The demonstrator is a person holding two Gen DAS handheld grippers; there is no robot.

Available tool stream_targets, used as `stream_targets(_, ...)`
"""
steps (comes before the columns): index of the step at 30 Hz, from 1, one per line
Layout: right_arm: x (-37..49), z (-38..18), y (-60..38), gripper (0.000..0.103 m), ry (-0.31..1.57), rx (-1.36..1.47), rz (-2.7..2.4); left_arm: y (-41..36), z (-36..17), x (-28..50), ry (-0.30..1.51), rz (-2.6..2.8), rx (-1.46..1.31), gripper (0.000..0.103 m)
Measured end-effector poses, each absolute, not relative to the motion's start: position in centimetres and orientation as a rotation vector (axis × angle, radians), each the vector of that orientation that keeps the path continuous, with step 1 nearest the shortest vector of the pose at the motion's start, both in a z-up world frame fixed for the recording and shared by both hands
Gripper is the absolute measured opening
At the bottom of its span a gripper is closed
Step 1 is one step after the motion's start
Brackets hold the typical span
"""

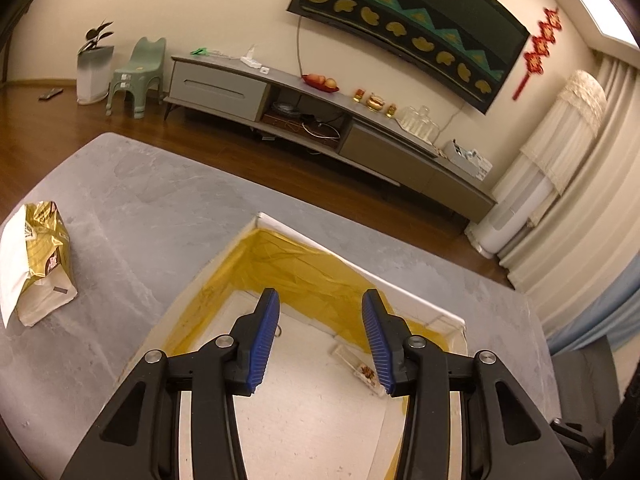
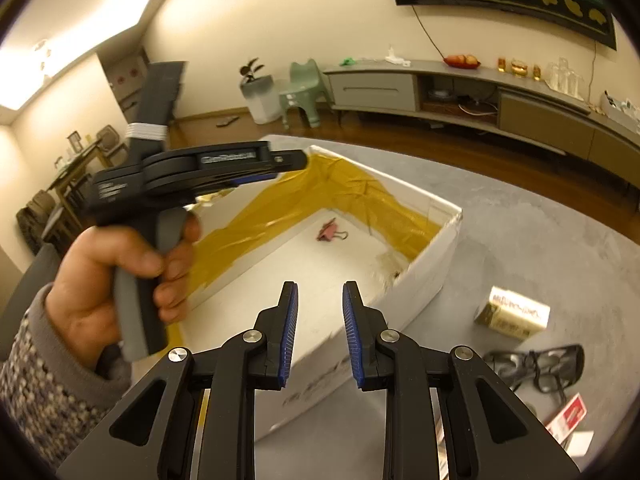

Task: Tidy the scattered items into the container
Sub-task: 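Open both tools to drop the clip and tube into the box, then move both tools back toward the remaining items on the table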

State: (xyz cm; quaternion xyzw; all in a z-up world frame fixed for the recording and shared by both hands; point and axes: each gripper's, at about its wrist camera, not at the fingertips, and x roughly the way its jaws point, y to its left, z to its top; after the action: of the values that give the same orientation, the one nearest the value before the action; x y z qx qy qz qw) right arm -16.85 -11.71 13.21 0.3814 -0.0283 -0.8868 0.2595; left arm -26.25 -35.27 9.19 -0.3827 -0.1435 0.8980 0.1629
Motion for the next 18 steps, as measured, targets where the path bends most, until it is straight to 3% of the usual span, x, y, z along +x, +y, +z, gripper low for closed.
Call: stream_targets(18,-13.2,13.0,-10.1,0.026,-0.336,1.016,-2.321,-31.3,12.7,-18.4,-0.124,2.553,-1.031,0.047)
